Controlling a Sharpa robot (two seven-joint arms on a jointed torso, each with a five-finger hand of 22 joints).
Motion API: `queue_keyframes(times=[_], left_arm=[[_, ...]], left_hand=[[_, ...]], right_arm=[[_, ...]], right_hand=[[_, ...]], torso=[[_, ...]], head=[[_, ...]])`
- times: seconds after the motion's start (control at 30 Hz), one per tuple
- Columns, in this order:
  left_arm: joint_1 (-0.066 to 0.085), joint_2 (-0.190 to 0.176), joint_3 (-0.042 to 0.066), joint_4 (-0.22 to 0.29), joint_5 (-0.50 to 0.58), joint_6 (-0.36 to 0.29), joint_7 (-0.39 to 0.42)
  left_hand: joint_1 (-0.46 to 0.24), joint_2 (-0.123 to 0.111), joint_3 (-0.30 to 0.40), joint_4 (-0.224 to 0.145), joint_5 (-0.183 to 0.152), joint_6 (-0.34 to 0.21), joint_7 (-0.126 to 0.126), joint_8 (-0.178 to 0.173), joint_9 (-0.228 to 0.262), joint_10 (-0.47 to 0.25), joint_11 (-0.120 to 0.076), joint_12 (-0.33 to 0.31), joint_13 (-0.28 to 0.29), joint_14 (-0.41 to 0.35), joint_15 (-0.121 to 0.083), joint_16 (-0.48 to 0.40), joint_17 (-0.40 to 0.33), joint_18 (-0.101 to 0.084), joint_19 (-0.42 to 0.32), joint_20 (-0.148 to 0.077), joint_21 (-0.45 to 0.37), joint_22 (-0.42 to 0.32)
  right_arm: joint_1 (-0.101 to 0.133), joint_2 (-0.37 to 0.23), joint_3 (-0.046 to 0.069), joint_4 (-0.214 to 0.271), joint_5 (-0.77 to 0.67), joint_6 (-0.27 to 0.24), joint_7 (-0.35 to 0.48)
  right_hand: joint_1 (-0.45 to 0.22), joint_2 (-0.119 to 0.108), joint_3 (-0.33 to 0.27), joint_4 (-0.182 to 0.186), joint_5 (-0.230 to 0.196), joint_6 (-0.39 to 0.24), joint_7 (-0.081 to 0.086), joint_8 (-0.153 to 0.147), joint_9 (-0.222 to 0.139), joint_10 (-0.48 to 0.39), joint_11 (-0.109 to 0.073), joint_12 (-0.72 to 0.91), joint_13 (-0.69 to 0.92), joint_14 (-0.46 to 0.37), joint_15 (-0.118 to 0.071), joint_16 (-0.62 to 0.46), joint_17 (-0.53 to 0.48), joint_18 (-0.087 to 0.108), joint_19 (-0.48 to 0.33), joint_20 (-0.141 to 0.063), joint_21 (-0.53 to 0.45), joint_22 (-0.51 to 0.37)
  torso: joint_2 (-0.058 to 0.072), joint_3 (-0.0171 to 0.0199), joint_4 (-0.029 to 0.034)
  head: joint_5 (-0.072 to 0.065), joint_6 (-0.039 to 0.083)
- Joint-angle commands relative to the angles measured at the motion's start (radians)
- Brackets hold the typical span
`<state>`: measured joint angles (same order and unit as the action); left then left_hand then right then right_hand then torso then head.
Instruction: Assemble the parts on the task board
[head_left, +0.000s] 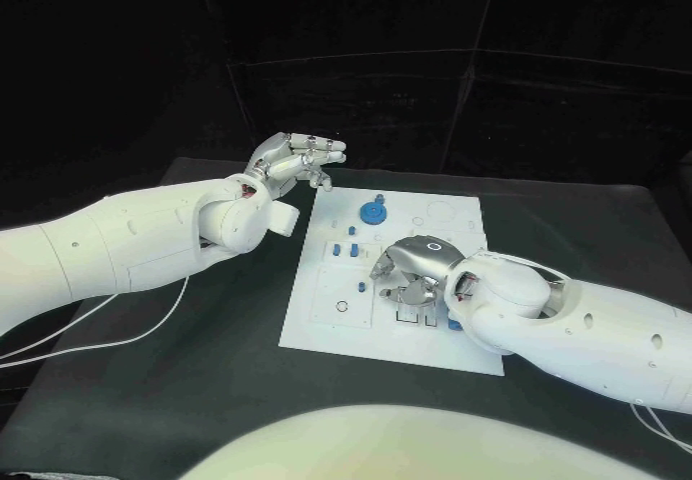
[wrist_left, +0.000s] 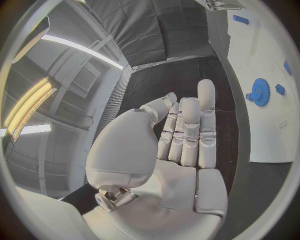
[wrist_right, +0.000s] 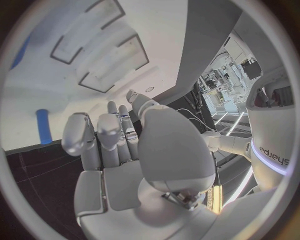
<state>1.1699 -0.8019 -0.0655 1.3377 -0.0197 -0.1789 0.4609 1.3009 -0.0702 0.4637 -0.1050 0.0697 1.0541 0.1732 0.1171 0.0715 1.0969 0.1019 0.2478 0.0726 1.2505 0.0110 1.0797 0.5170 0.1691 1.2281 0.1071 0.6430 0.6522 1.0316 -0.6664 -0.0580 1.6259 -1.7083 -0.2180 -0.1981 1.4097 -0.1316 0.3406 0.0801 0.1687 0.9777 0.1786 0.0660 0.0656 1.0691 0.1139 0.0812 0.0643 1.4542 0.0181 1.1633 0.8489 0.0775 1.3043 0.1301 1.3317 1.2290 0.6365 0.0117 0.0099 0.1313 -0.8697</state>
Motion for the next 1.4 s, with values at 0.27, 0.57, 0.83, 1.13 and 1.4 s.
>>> queue_keyframes(times=[0.27, 0.57, 0.83, 1.13, 1.4], left_arm=[[0.002, -0.003, 0.001, 0.000, 0.004, 0.015, 0.002], [0.001, 0.001, 0.001, -0.002, 0.004, 0.019, 0.002], [0.001, 0.001, 0.001, -0.002, 0.004, 0.021, 0.001], [0.001, 0.001, 0.001, -0.003, 0.004, 0.021, 0.001], [0.001, 0.002, 0.001, -0.004, 0.004, 0.023, 0.000]], left_hand=[[0.008, -0.003, -0.004, -0.004, 0.004, -0.003, 0.002, 0.004, -0.001, -0.009, 0.000, 0.004, -0.001, -0.006, 0.002, -0.005, -0.002, 0.013, -0.008, 0.002, -0.004, -0.002], [0.008, -0.003, -0.004, -0.004, 0.004, -0.003, 0.002, 0.004, -0.001, -0.009, 0.000, 0.004, -0.001, -0.006, 0.002, -0.005, -0.002, 0.013, -0.008, 0.002, -0.004, -0.002], [0.008, -0.003, -0.004, -0.004, 0.004, -0.003, 0.002, 0.004, -0.001, -0.009, 0.000, 0.004, -0.001, -0.006, 0.002, -0.005, -0.002, 0.013, -0.008, 0.002, -0.004, -0.002], [0.008, -0.003, -0.004, -0.004, 0.004, -0.003, 0.002, 0.004, -0.001, -0.009, 0.000, 0.004, -0.001, -0.006, 0.002, -0.005, -0.002, 0.013, -0.008, 0.002, -0.004, -0.002], [0.008, -0.003, -0.004, -0.004, 0.004, -0.003, 0.002, 0.004, -0.001, -0.009, 0.000, 0.004, -0.001, -0.006, 0.002, -0.005, -0.002, 0.013, -0.008, 0.002, -0.004, -0.002]], right_arm=[[0.084, -0.123, 0.020, 0.056, 0.098, -0.051, -0.036], [0.127, -0.162, 0.033, 0.022, 0.074, 0.031, -0.079], [0.132, -0.154, 0.034, 0.000, 0.053, 0.094, -0.087], [0.132, -0.124, 0.033, -0.030, 0.050, 0.196, -0.081], [0.128, -0.104, 0.031, -0.049, 0.053, 0.207, -0.049]], right_hand=[[-0.032, -0.028, -0.115, 0.006, 0.007, -0.049, -0.015, -0.003, 0.000, -0.083, -0.002, 0.030, 0.002, -0.011, 0.005, -0.028, -0.049, 0.024, -0.039, 0.000, -0.045, -0.052], [0.002, -0.006, -0.212, 0.001, 0.014, -0.072, -0.034, -0.002, 0.002, -0.140, 0.006, 0.058, 0.002, -0.011, 0.011, -0.030, -0.063, 0.026, -0.041, 0.006, -0.059, -0.066], [0.036, 0.019, -0.236, -0.011, 0.019, -0.060, -0.036, 0.000, 0.003, -0.124, 0.000, 0.093, 0.005, -0.011, 0.007, -0.029, -0.068, 0.026, -0.038, 0.003, -0.062, -0.068], [0.050, 0.040, -0.249, -0.018, 0.026, -0.042, -0.040, 0.003, 0.004, -0.086, -0.011, 0.127, 0.004, -0.008, -0.001, -0.026, -0.068, 0.025, -0.032, -0.004, -0.060, -0.064], [0.071, 0.070, -0.239, -0.024, 0.028, -0.006, -0.030, 0.008, 0.006, -0.033, -0.021, 0.139, -0.002, 0.001, -0.011, -0.008, -0.044, 0.018, -0.008, -0.012, -0.039, -0.037]], torso=[[0.001, -0.0002, -0.0024], [0.002, 0.0000, 0.0011], [0.001, -0.0010, 0.0020], [0.001, -0.0007, 0.0020], [0.001, -0.0003, 0.0005]], head=[[-0.053, 0.034], [-0.073, 0.045], [-0.075, 0.044], [-0.073, 0.039], [-0.072, 0.038]])
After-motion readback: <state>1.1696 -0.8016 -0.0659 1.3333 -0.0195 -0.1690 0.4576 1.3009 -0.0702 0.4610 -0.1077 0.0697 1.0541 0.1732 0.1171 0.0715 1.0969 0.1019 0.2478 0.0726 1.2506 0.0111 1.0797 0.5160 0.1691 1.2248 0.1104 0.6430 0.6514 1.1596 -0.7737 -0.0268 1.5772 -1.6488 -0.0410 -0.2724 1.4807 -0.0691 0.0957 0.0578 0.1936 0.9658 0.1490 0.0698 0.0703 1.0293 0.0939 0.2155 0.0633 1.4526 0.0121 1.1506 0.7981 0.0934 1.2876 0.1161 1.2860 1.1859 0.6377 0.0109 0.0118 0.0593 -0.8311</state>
